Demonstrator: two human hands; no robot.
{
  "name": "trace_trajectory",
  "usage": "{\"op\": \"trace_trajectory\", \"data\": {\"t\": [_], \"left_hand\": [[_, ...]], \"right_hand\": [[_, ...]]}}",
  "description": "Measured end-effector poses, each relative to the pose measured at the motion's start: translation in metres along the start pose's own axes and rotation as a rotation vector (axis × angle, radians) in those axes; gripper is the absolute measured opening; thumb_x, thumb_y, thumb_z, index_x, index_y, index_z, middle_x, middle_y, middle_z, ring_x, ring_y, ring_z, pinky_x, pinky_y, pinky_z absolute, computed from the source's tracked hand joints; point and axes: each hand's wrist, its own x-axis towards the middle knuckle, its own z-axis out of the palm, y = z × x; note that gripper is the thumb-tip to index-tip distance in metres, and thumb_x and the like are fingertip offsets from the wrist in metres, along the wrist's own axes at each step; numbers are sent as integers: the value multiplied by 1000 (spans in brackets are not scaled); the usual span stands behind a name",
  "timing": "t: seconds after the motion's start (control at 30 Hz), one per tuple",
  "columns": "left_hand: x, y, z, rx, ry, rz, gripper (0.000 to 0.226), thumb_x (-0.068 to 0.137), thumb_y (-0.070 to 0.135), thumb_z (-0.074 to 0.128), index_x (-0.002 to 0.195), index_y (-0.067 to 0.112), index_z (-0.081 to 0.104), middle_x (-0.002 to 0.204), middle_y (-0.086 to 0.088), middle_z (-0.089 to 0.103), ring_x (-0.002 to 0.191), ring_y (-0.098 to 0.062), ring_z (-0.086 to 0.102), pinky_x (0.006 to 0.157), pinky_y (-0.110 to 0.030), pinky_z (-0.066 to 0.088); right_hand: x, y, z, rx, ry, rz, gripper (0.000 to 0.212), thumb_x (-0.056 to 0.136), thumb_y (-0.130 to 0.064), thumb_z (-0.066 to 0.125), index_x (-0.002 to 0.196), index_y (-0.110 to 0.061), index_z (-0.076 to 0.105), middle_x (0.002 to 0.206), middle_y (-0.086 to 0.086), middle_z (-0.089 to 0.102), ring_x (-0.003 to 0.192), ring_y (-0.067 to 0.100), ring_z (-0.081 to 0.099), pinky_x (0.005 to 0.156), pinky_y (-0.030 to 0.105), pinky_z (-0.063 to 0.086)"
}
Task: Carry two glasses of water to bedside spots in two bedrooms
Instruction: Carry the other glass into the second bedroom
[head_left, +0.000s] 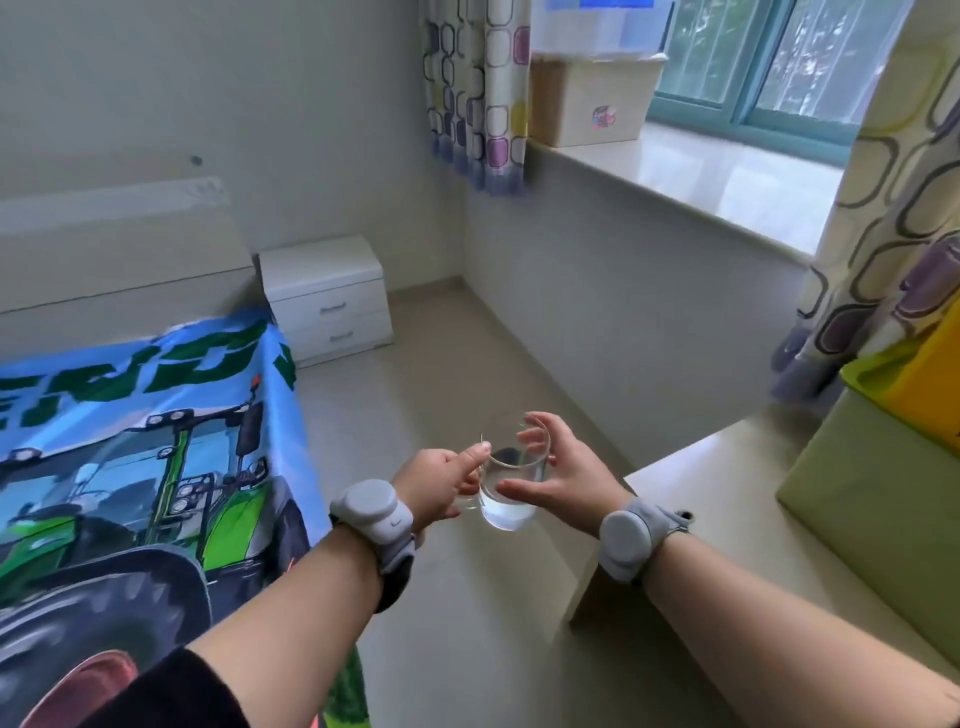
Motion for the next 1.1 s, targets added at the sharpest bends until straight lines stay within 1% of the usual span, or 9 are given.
{"op": "trace_trajectory", "data": {"t": [0.07, 0.13, 0.27, 0.43, 0.53, 0.63, 0.73, 0.93, 1.1], "left_hand": [[12, 8, -8, -10, 39, 13, 38, 78, 51, 60, 74, 13, 63, 74, -1, 64, 76, -15, 62, 78, -37, 52], [26, 17, -21, -10, 76, 23, 42, 78, 53, 59, 77, 11, 64, 75, -1, 65, 78, -14, 63, 74, -36, 53], [54, 27, -49, -20, 114, 46, 49, 79, 53, 58, 86, 6, 66, 81, -1, 67, 80, -12, 65, 71, -32, 53], [106, 44, -98, -89, 141, 77, 49, 83, 49, 56, 91, 2, 66, 83, -7, 66, 77, -20, 61, 69, -33, 48], [134, 55, -129, -94, 138, 89, 37, 87, 44, 52, 81, 9, 64, 78, -2, 64, 73, -14, 62, 66, -30, 47], [165, 70, -165, -93, 133, 114, 34, 91, 38, 48, 69, 14, 58, 81, -4, 65, 74, -14, 61, 66, -30, 46], [196, 84, -198, -89, 144, 116, 30, 92, 32, 47, 71, 13, 57, 83, -5, 64, 77, -16, 60, 70, -31, 45], [256, 105, -235, -93, 172, 110, 19, 90, 20, 51, 74, 13, 58, 77, -2, 64, 80, -13, 61, 65, -27, 45], [305, 131, -252, -84, 219, 126, 17, 91, 18, 51, 78, 11, 59, 79, -4, 64, 83, -15, 60, 68, -28, 46]], "right_hand": [[22, -2, -1, -3, -21, -25, 81, 66, -36, 81, 132, -25, 36, 116, -11, 53, 102, 5, 55, 86, 15, 37], [48, -9, 0, -16, -40, -51, 80, 66, -36, 81, 132, -25, 37, 115, -11, 54, 101, 4, 55, 84, 13, 36], [93, -23, 8, -40, -52, -84, 80, 66, -37, 80, 132, -26, 38, 116, -10, 54, 101, 5, 55, 85, 16, 37], [167, -46, 27, -54, -74, -106, 79, 66, -35, 81, 132, -23, 39, 120, -6, 56, 104, 10, 57, 88, 19, 38], [206, -60, 40, -41, -74, -99, 79, 66, -34, 81, 131, -23, 39, 120, -6, 57, 104, 9, 58, 87, 18, 37], [247, -76, 54, -29, -63, -99, 80, 66, -36, 81, 132, -24, 38, 120, -7, 56, 104, 8, 57, 87, 18, 38], [290, -93, 64, -22, -60, -116, 80, 65, -36, 81, 132, -25, 38, 120, -8, 56, 105, 9, 57, 89, 21, 41], [369, -104, 74, -33, -83, -141, 80, 66, -37, 80, 132, -25, 37, 121, -7, 55, 101, 12, 57, 90, 26, 45], [437, -105, 70, -26, -100, -194, 81, 66, -38, 79, 133, -25, 36, 122, -8, 54, 104, 9, 56, 88, 22, 40]]}}
